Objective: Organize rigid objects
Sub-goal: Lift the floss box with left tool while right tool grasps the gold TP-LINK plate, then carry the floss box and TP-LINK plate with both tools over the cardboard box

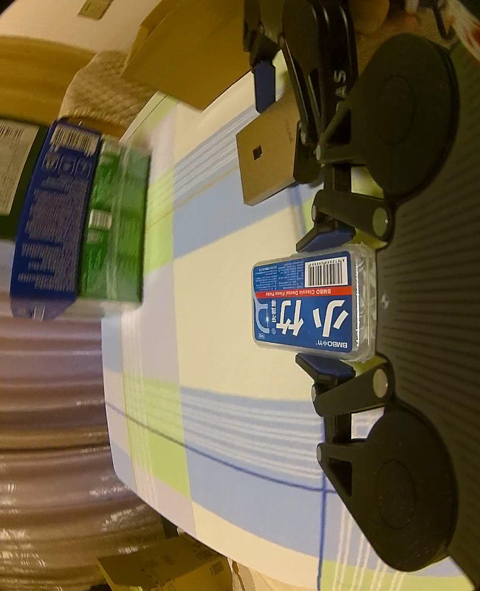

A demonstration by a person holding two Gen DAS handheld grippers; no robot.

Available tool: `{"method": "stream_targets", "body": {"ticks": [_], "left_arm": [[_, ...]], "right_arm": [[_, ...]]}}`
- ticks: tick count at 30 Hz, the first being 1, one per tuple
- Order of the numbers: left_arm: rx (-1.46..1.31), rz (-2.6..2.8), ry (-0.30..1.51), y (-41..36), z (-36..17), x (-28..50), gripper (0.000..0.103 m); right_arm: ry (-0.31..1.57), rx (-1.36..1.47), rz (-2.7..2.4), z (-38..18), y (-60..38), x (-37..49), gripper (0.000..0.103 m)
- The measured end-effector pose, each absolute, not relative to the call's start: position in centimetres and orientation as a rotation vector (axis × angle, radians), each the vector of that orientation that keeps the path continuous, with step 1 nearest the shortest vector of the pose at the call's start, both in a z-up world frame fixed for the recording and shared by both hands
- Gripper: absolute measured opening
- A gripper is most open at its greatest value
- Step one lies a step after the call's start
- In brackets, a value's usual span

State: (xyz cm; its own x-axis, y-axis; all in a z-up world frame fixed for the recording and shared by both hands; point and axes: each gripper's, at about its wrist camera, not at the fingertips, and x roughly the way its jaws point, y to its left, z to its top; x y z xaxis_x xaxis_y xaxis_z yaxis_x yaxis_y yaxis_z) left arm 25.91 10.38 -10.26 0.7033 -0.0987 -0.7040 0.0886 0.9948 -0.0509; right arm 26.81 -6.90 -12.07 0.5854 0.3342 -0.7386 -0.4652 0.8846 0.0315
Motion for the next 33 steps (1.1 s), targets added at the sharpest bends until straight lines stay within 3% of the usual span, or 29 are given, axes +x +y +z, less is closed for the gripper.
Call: {"method": "stream_targets", "body": {"ticks": [15,33], "left_arm": [[-0.039,-0.131,0.837,6.7,-9.2,16.1,0.053],[0.032,-0.122,0.856,5.6,-10.6,14.5,0.053]], "right_arm": [[0.931,-0.138,0.461,-11.6,-13.1,12.8,0.09],[0.792,-0.127,0.339,-12.8,-12.2,11.5,0.092]]}}
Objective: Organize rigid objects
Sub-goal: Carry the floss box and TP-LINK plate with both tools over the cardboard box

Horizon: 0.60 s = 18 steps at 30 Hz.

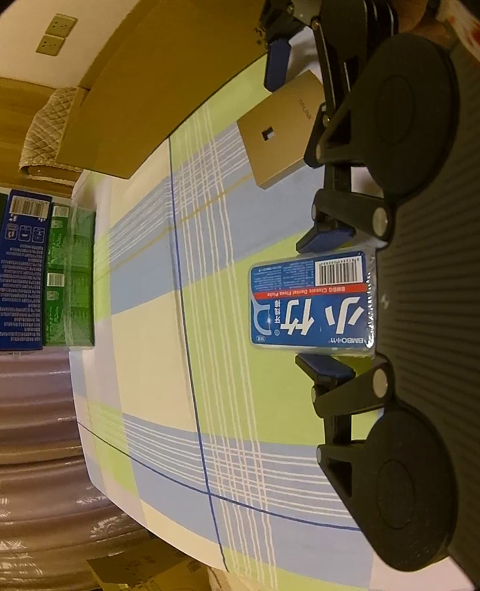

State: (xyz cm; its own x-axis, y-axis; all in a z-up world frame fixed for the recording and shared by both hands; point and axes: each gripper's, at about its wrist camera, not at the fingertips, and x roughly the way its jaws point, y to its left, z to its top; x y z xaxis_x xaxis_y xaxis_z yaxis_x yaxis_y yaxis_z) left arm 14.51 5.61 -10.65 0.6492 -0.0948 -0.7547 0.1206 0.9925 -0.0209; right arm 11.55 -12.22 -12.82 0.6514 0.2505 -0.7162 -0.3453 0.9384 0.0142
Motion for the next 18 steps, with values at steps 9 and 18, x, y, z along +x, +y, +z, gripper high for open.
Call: {"method": "stream_targets", "body": {"ticks": [9,18], "left_arm": [[0.054,-0.1,0.88,5.0,-11.1,15.2,0.053],[0.042,-0.1,0.846,4.9,-9.9,14.8,0.052]], "right_arm": [[0.79,-0.133,0.348,-12.7,-12.0,11.6,0.083],[0.773,-0.103,0.348,-11.8,-12.4,11.3,0.083]]}}
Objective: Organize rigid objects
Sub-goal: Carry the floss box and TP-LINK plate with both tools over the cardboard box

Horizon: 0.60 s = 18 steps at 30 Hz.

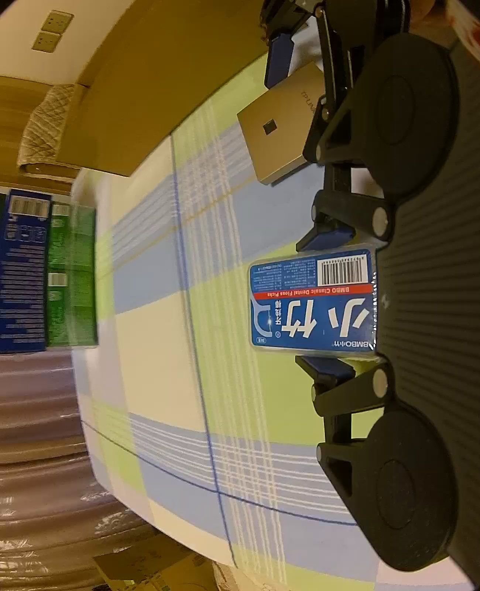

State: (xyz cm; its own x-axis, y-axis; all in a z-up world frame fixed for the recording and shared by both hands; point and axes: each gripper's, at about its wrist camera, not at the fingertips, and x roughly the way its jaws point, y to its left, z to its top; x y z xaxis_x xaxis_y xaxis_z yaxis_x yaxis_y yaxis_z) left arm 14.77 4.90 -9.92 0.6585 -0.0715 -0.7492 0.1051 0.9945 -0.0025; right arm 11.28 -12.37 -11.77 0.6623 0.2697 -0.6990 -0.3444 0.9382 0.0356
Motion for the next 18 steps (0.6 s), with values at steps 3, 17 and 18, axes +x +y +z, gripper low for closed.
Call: {"method": "stream_targets", "body": {"ticks": [3,17,18], "left_arm": [[0.039,-0.092,0.831,4.7,-9.2,14.4,0.052],[-0.058,-0.037,0.719,2.4,-1.6,8.0,0.052],[-0.059,-0.035,0.712,2.3,-1.0,7.5,0.052]], "right_arm": [[0.75,-0.086,0.352,-10.8,-12.7,11.1,0.083],[0.63,-0.007,0.399,-2.1,-16.1,6.5,0.083],[0.619,0.001,0.4,-1.3,-16.5,6.0,0.083]]}}
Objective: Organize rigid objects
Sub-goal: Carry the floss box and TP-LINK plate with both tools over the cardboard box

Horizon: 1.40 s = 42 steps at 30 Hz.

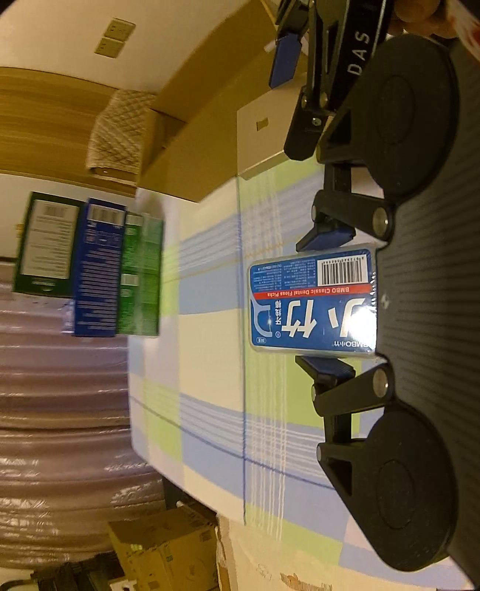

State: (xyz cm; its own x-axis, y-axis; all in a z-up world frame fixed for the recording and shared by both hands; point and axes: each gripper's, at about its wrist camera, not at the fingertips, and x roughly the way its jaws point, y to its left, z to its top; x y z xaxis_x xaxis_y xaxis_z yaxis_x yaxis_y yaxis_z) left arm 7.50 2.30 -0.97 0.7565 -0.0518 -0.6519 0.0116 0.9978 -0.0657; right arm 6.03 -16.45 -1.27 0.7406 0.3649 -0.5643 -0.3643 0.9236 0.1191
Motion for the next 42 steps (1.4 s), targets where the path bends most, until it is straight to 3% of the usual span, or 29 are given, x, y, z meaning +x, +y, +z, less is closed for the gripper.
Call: {"method": "stream_targets", "body": {"ticks": [15,42], "left_arm": [[-0.074,-0.041,0.661,-0.5,4.4,3.1,0.052],[-0.049,-0.203,0.656,-8.9,5.6,4.9,0.052]], "right_arm": [[0.533,0.044,0.378,5.3,-20.6,2.2,0.083],[0.513,0.106,0.204,7.1,-31.1,2.3,0.083]]}}
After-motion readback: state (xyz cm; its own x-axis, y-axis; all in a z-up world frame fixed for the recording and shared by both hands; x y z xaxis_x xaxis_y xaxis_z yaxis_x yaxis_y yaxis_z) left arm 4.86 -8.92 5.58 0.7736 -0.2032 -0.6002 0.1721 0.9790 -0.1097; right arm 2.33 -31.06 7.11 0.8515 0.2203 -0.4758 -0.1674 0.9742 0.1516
